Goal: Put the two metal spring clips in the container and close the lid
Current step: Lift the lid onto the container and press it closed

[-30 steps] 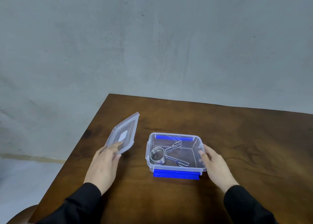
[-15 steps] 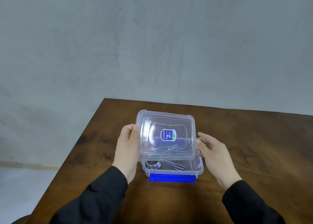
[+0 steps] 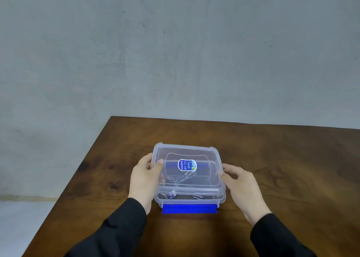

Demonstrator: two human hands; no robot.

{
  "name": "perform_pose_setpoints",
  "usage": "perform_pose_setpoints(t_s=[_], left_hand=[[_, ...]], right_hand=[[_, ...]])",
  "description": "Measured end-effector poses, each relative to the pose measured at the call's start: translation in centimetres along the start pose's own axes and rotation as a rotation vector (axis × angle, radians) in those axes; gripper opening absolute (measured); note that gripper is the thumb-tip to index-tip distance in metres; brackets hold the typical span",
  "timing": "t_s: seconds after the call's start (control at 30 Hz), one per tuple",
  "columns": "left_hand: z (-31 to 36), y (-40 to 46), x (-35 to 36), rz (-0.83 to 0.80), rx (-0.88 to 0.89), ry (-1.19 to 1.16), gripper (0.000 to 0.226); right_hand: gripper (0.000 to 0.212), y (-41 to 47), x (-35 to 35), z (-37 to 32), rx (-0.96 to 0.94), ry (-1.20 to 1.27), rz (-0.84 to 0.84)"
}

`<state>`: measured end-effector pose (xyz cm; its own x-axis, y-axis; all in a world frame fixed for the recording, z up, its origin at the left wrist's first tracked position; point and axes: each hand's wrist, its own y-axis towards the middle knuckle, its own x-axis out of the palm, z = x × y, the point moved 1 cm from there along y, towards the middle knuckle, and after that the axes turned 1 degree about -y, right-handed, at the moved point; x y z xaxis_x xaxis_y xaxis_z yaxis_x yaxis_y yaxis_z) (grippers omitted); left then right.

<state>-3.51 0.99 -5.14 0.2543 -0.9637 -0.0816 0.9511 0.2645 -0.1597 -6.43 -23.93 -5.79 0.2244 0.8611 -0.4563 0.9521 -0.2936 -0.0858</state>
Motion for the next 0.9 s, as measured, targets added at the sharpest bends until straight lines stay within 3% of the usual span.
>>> perform_pose_setpoints(t_s=[0.13, 0.33, 0.53, 0.6, 0.9], left_hand=[[-0.8, 0.4, 0.2, -0.033, 0.041, 0.144, 0.038], [-2.2, 0.2, 0.8, -0.017, 0.007, 0.177, 0.013], [-3.9, 0.3, 0.5, -0.061, -0.044, 0.221, 0.016], [-4.4, 0.6, 0.4, -0.094, -0.045, 0.258, 0.028], [-2.8, 4.0, 0.4, -0.256, -0.227, 0.206, 0.021]], right_hand=[[0.036, 0.3, 0.6, 0.7, 0.018, -0.104, 0.013], [0.036, 0.9, 0.9, 1.4, 0.004, -0.233, 0.051], [0.036, 1.3, 1.0, 2.5, 0.037, -0.264, 0.035], [0.037, 1.4, 1.1, 3.0, 0.039, -0.258, 0.023], [0.037, 4.2, 1.9, 1.8, 0.140, -0.054, -0.197]])
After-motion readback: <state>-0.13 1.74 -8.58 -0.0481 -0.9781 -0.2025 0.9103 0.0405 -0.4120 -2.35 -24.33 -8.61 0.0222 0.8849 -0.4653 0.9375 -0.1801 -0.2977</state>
